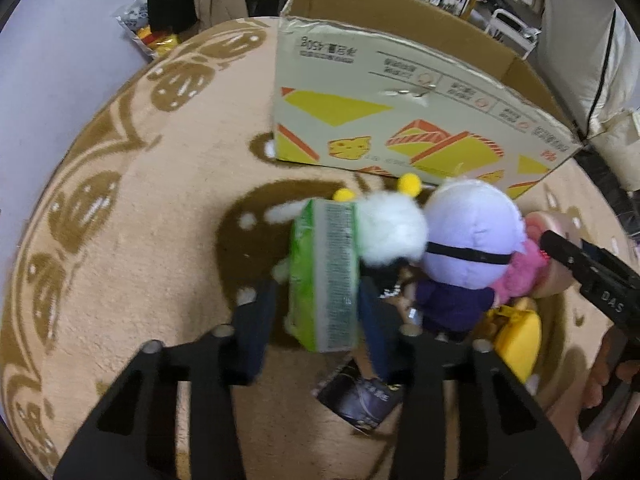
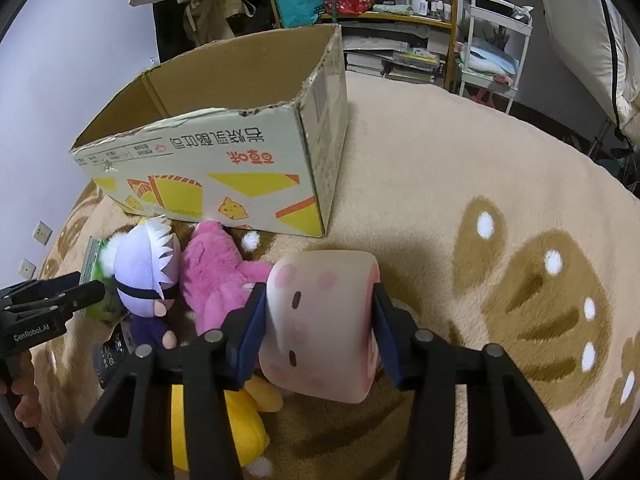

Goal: Organize soft objects
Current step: 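Grasp the pink marshmallow plush with the right gripper while the left grasps the green tissue pack, then carry both items into the box and open both grippers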

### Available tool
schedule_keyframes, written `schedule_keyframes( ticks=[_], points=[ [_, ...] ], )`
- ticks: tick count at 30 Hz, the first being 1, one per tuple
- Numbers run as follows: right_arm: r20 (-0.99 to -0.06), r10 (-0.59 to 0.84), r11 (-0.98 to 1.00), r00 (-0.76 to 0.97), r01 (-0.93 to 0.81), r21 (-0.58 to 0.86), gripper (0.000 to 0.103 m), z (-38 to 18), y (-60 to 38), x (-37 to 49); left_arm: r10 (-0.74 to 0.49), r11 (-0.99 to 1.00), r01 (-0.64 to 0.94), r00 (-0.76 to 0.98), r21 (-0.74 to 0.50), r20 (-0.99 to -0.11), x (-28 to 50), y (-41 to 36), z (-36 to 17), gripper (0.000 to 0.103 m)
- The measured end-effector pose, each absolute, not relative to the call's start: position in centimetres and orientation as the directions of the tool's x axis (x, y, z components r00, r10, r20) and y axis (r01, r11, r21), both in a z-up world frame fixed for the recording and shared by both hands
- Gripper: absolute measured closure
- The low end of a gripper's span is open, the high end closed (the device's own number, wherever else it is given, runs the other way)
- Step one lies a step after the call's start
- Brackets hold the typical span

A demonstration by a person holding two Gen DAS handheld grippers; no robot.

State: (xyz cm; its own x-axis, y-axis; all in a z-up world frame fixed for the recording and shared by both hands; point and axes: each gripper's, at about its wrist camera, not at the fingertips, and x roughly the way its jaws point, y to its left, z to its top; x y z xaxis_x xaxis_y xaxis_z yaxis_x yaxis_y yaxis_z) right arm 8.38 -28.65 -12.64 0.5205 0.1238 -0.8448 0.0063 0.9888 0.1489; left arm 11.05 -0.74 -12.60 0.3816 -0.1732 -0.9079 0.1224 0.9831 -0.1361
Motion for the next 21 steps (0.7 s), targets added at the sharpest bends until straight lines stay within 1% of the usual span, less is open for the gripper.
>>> schedule_keyframes(
  ticks=[1, 5, 13, 17, 21],
  points=[
    [-0.842, 0.123, 0.989, 0.525, 0.007, 0.149, 0.051, -12.6, -28.7, 8.3, -0.178, 0.982, 0.121, 0.382, -0.142, -0.907, 11.0, -0.7, -12.6, 0.074],
    [-0.826, 0.131, 0.987, 0.548, 0.003, 0.158, 0.053, -11.9, -28.8, 7.9, -0.196, 0.98, 0.105, 0.384, -0.168, -0.902, 11.0, -0.3, -12.7, 0.075],
    [-0.793, 0.133, 0.988, 0.594, -0.022, 0.15, 0.055, -10.5, -28.1, 7.2, -0.148, 0.989, 0.079, 0.43, -0.126, -0.891, 10.4, 0.0, -11.8, 0.077],
    [-0.772, 0.133, 0.988, 0.622, -0.023, 0.152, 0.056, -9.7, -28.0, 6.6, -0.125, 0.992, 0.065, 0.5, -0.107, -0.857, 9.2, 0.5, -10.0, 0.077],
    [-0.732, 0.137, 0.988, 0.667, -0.034, 0.154, 0.056, -8.3, -28.1, 5.7, -0.139, 0.99, 0.083, 0.598, -0.112, -0.789, 7.7, 0.7, -7.4, 0.077]
  ],
)
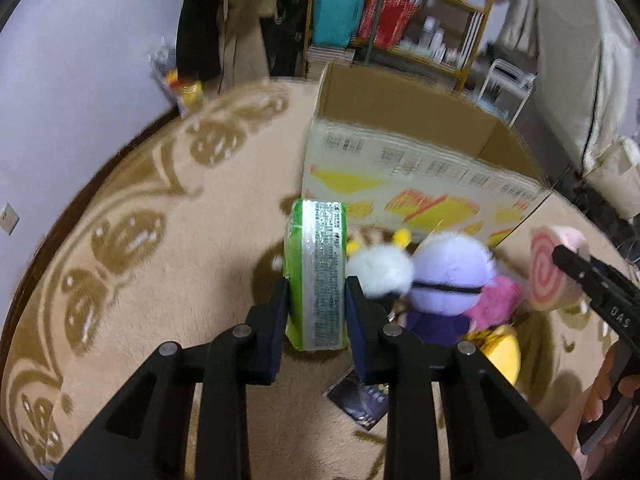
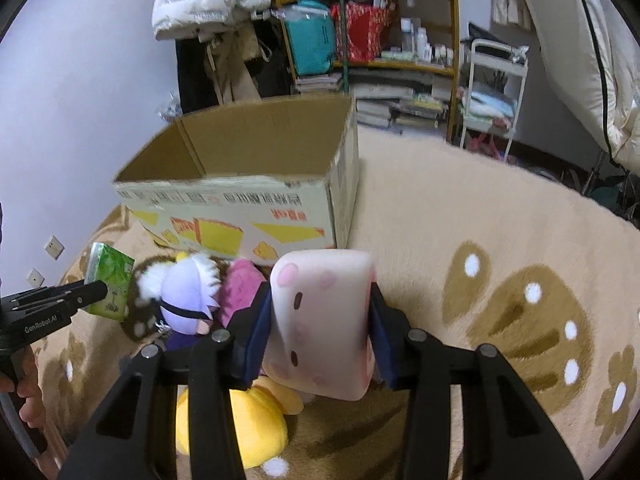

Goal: Organize soft objects
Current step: 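Carry both items into the box and open both grippers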

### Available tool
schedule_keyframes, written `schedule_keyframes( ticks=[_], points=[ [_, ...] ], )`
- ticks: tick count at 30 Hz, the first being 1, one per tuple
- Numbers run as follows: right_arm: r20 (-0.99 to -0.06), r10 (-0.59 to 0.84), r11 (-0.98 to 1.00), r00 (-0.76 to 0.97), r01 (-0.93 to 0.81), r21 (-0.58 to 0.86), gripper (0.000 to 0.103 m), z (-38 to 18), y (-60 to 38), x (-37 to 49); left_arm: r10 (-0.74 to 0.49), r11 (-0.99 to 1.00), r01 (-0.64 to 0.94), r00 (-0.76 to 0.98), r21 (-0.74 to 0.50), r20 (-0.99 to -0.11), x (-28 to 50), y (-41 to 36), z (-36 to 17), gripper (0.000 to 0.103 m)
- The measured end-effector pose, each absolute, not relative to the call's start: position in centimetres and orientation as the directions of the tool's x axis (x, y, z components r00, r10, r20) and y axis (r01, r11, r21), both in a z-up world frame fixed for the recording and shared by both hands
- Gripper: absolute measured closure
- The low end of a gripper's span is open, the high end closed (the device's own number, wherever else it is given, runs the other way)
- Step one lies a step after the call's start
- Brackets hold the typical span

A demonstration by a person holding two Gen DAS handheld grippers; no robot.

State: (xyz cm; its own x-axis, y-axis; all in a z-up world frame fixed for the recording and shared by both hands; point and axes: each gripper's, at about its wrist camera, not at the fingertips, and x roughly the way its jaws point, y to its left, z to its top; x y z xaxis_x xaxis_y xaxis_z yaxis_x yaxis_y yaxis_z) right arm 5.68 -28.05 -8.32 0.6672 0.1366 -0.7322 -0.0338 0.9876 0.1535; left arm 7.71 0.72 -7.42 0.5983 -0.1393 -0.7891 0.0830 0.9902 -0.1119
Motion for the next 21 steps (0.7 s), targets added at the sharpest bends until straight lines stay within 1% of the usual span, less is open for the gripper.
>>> schedule_keyframes(
  ticks=[5, 8, 11, 14, 16, 21],
  points=[
    [-0.628, 0.174, 0.981, 0.758, -0.078, 0.178, 0.056, -5.7, -28.0, 3.8, -0.153, 0.988, 0.116, 0.699, -0.1, -0.698, 6.1, 0.5, -4.7, 0.077],
    [-0.6, 0.164, 0.983, 0.783, -0.08, 0.165, 0.056, -4.7, -27.7, 3.3, -0.135, 0.99, 0.121, 0.746, -0.067, -0.652, 5.3, 0.2, -3.1, 0.077],
    [-0.579, 0.173, 0.981, 0.797, -0.087, 0.173, 0.056, -3.7, -27.7, 2.9, -0.144, 0.988, 0.147, 0.786, -0.045, -0.602, 4.2, -0.3, -1.4, 0.077],
    [-0.534, 0.178, 0.981, 0.827, -0.104, 0.166, 0.056, -2.0, -27.7, 2.4, -0.134, 0.987, 0.161, 0.828, 0.001, -0.545, 3.5, -1.0, 0.1, 0.077],
    [-0.504, 0.179, 0.981, 0.845, -0.117, 0.153, 0.056, -0.8, -27.6, 2.3, -0.142, 0.985, 0.171, 0.847, 0.009, -0.511, 3.4, -1.1, 1.2, 0.077],
    [-0.463, 0.185, 0.98, 0.867, -0.128, 0.151, 0.056, 1.1, -27.9, 2.9, -0.144, 0.984, 0.176, 0.873, 0.025, -0.467, 4.5, -1.4, 3.8, 0.077]
  ],
)
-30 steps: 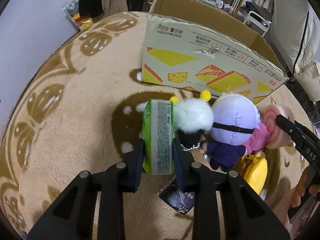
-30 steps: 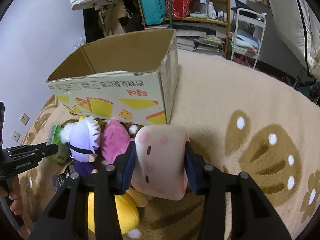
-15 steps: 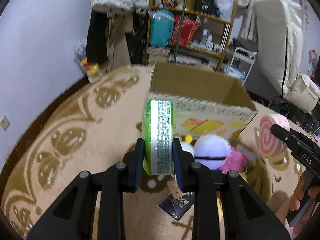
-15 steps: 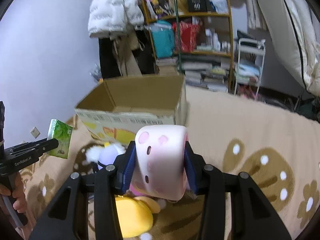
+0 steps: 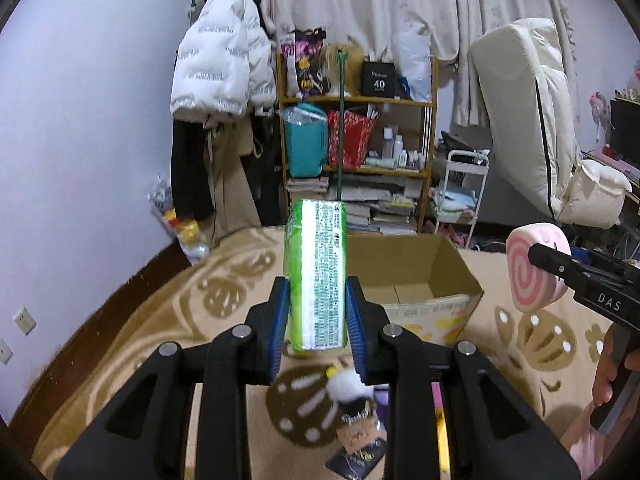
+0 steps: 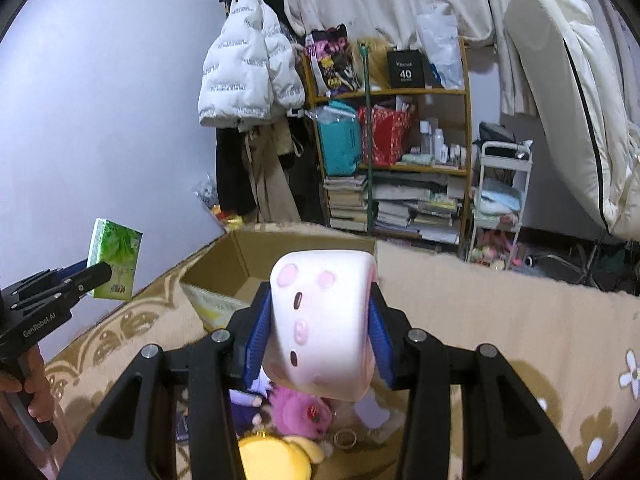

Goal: Organize soft objects
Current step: 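Carry both items into the box and open both grippers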

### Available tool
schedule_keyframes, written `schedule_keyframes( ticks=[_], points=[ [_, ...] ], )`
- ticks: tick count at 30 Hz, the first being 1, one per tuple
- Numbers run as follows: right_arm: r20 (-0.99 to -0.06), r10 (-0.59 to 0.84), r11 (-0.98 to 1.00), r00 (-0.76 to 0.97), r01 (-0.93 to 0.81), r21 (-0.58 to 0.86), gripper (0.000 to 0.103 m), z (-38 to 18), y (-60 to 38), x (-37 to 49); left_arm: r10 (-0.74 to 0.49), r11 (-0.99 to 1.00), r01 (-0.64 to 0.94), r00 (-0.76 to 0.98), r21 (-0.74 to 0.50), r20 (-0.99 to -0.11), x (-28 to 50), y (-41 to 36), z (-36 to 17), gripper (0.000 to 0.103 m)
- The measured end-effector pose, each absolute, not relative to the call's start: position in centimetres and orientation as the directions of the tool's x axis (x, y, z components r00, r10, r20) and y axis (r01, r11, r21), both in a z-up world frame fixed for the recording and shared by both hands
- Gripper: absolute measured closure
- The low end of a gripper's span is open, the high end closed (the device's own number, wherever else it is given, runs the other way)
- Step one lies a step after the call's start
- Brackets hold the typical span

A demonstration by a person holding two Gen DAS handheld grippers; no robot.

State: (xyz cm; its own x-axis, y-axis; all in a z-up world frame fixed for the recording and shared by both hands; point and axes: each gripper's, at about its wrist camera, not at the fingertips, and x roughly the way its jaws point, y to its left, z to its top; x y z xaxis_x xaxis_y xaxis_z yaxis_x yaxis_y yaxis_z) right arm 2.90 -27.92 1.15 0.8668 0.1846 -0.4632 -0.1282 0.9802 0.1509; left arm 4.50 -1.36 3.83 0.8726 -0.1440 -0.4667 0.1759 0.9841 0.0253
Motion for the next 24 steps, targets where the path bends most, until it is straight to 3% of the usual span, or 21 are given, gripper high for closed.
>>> schedule_keyframes(
  ticks=[14, 24],
  points=[
    [-0.419, 0.173, 0.984, 0.891, -0.14, 0.109, 0.055, 5.0, -27.2, 7.8, -0.121, 0.977, 0.179, 0.915, 0.118, -0.385, 8.9, -3.4, 6.7, 0.077],
    [-0.44, 0.185, 0.979, 0.879, -0.126, 0.16, 0.055, 3.3, -27.1, 11.8, -0.164, 0.973, 0.219, 0.875, 0.071, -0.455, 13.5, -4.7, 3.6, 0.077]
  ],
)
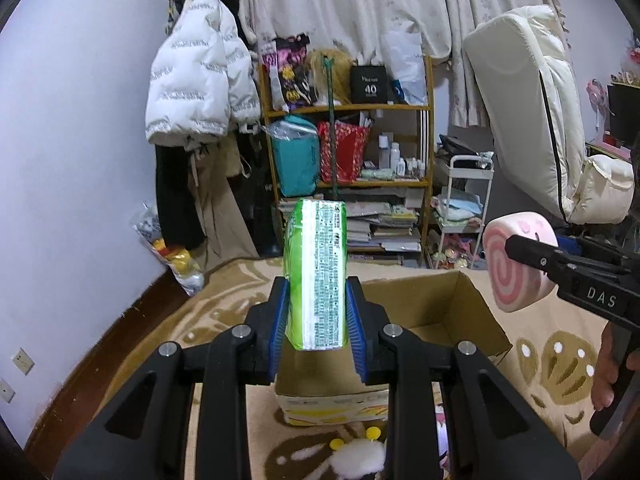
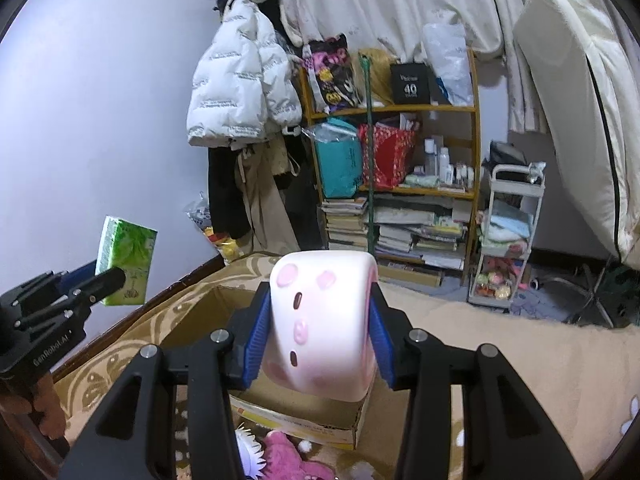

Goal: Organize soft objects
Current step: 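Carry both items into the box and open both grippers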

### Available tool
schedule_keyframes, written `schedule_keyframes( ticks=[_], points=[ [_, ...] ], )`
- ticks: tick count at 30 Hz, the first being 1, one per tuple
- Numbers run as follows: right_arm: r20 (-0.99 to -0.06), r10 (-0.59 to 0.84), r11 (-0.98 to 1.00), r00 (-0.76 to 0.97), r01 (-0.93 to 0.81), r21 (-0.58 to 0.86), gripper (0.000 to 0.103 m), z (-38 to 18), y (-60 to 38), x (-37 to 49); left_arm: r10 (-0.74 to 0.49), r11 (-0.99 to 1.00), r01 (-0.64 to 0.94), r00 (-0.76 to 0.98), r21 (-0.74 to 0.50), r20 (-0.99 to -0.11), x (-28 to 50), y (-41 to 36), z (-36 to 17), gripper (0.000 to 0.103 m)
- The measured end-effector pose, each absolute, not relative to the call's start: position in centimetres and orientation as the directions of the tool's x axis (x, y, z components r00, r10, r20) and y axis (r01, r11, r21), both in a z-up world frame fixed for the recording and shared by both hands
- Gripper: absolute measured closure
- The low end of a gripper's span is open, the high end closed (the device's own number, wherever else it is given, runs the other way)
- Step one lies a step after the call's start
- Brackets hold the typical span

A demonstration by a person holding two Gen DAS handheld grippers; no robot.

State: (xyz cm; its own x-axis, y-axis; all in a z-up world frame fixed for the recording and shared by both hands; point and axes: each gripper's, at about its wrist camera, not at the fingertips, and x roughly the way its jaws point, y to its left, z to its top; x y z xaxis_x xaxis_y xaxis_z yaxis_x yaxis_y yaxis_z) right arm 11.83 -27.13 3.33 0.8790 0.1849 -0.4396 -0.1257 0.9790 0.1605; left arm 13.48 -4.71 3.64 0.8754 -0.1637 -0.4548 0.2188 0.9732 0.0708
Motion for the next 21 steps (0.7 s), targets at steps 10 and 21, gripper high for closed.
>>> schedule_keyframes(
  ticks=[10, 21],
  points=[
    [-0.512, 0.21, 0.974, 0.833, -0.13, 0.187, 0.054, -1.1, -26.7, 14.1, -0.175, 0.972, 0.234, 0.82, 0.039, -0.545, 16.5, -5.6, 0.0, 0.075],
    [-0.584, 0.208, 0.977, 0.785, -0.134, 0.169, 0.05, -4.3, -25.9, 15.2, -0.114, 0.983, 0.181, 0.758, 0.039, -0.642, 17.7, -5.3, -3.3, 0.056]
  ],
)
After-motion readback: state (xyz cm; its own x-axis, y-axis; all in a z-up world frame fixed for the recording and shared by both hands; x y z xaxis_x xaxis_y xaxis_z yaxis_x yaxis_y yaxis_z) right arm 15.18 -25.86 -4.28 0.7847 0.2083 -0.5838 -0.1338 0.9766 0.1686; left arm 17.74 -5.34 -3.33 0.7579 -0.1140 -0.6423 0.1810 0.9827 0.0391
